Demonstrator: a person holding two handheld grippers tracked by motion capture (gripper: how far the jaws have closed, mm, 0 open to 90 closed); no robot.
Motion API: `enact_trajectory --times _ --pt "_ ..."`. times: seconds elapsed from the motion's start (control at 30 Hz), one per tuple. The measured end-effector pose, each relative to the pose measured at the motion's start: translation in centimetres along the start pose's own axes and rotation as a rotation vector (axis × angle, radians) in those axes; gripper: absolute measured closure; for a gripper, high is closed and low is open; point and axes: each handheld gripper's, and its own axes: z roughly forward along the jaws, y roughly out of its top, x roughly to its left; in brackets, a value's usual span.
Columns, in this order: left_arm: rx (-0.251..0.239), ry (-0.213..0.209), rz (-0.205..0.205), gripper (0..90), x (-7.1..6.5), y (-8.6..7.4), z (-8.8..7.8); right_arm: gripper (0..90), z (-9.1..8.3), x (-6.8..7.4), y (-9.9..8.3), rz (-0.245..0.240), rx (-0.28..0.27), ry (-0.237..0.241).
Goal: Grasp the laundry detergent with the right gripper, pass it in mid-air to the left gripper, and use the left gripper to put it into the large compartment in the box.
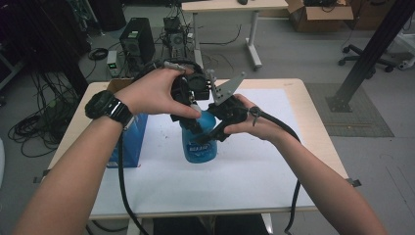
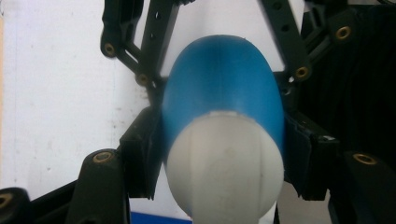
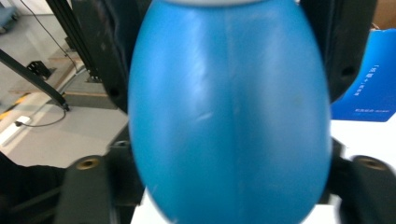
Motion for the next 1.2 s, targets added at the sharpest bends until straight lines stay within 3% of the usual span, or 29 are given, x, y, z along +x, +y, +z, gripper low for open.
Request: enact_trajectory --times 0.1,0.27,0.3,0.47,0.53,0.63,0.67,0.7,0.77,0.8,0.83,0.87,0.9,0.93,0.97,1.13,1.17,1.2 --pt "0.004 0.008 -0.013 38.0 0.2 -0.1 -0.3 16.9 -0.1 0.0 -0.4 0.026 0.0 0.001" --pt "0.009 0.038 -0.074 38.0 0.9 -0.7 -2.2 11.6 -0.9 -0.2 -1.0 0.027 -0.008 -0.043" --pt "0.003 0.053 -0.126 38.0 1.4 -1.0 -3.2 9.9 -1.6 -0.4 -1.5 0.04 -0.005 -0.07" --pt "0.021 0.108 -0.28 38.1 2.7 -2.1 -5.6 6.7 -3.7 -0.6 -2.9 0.053 0.029 -0.139" --pt "0.029 0.144 -0.362 38.1 3.4 -2.8 -6.7 5.3 -4.6 -0.6 -3.6 0.041 0.059 -0.177" --pt "0.036 0.191 -0.486 38.1 4.3 -3.9 -7.9 5.2 -5.7 -0.4 -4.6 0.042 0.08 -0.198" --pt "0.036 0.191 -0.486 38.1 4.3 -3.9 -7.9 5.2 -5.7 -0.4 -4.6 0.042 0.08 -0.198" --pt "0.038 0.211 -0.519 38.1 4.5 -4.2 -8.3 5.1 -6.0 -0.4 -5.0 0.04 0.092 -0.208" --pt "0.044 0.262 -0.64 38.1 5.3 -5.5 -9.5 5.6 -7.1 -0.4 -6.2 0.054 0.128 -0.237" --pt "0.044 0.262 -0.64 38.1 5.3 -5.5 -9.5 5.6 -7.1 -0.4 -6.2 0.054 0.128 -0.237" --pt "0.034 0.289 -0.714 38.1 5.6 -6.3 -10.1 5.6 -7.8 -0.3 -6.9 0.066 0.149 -0.254" --pt "0.034 0.289 -0.714 38.1 5.6 -6.3 -10.1 5.6 -7.8 -0.3 -6.9 0.066 0.149 -0.254" --pt "0.028 0.303 -0.755 38.1 5.8 -6.7 -10.4 5.9 -8.1 -0.3 -7.2 0.064 0.156 -0.268" --pt "0.029 0.326 -0.83 38.1 6.3 -7.9 -11.1 6.3 -8.7 -0.3 -7.7 0.07 0.155 -0.282" --pt "0.029 0.326 -0.83 38.1 6.3 -7.9 -11.1 6.3 -8.7 -0.3 -7.7 0.07 0.155 -0.282" --pt "0.034 0.359 -0.972 38.1 7.1 -10.2 -12.0 6.7 -9.7 -0.2 -8.8 0.084 0.176 -0.307" --pt "0.035 0.367 -1.017 38.1 7.4 -11.1 -12.4 6.7 -10.1 -0.1 -9.2 0.089 0.183 -0.315" --pt "0.035 0.367 -1.017 38.1 7.4 -11.1 -12.4 6.7 -10.1 -0.1 -9.2 0.089 0.183 -0.315"
